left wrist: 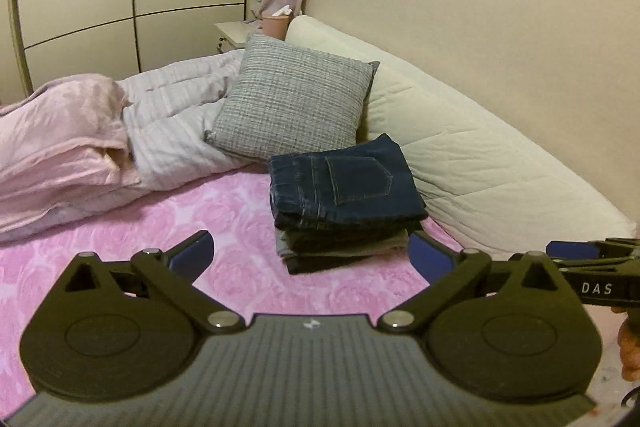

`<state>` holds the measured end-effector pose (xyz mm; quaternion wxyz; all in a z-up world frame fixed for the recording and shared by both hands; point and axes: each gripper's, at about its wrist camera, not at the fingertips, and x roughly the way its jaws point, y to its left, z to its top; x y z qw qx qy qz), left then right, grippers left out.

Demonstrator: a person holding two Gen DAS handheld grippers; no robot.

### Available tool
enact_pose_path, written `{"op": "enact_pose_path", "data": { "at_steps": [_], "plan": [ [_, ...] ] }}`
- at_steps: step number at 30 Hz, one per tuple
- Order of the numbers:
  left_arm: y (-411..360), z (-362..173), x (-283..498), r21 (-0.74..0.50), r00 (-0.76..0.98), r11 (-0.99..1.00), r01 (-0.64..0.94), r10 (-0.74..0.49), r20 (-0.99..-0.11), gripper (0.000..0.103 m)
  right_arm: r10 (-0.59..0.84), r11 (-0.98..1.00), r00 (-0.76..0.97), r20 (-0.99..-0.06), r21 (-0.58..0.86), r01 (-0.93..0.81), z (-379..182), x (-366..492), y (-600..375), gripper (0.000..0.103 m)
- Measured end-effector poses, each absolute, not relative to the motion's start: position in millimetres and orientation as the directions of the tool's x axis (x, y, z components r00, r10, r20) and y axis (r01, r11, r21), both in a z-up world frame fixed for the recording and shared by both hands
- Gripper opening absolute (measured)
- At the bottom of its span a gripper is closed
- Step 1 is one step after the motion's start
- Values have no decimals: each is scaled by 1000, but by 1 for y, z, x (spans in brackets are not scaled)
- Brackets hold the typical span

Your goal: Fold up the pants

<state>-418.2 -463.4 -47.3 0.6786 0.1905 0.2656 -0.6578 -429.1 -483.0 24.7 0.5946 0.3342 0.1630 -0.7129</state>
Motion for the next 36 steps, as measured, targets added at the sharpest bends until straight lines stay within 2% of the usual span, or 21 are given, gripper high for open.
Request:
{"op": "enact_pose_path", "data": {
  "at_steps": [5, 10, 16, 36],
  "plan": [
    [-410, -40, -413, -100, -29, 42, 994, -782, -623, 102, -744, -270, -74, -664, 197, 943, 34, -399, -443, 64],
    [-372, -42, -416, -81, -27, 38, 996, -735, -677, 101, -739, -287, -43, -672, 256, 923, 41, -380, -408, 64],
    [-343, -45, -421, -78, -35, 29, 997, -705, -708, 101, -740, -260, -43, -672, 226, 939, 51, -355, -378, 64],
    [-343, -54, -431, -81, -49, 16, 997, -675, -736, 101, -702, -224, -20, -712, 194, 955, 43, -338, -372, 64]
  ]
}}
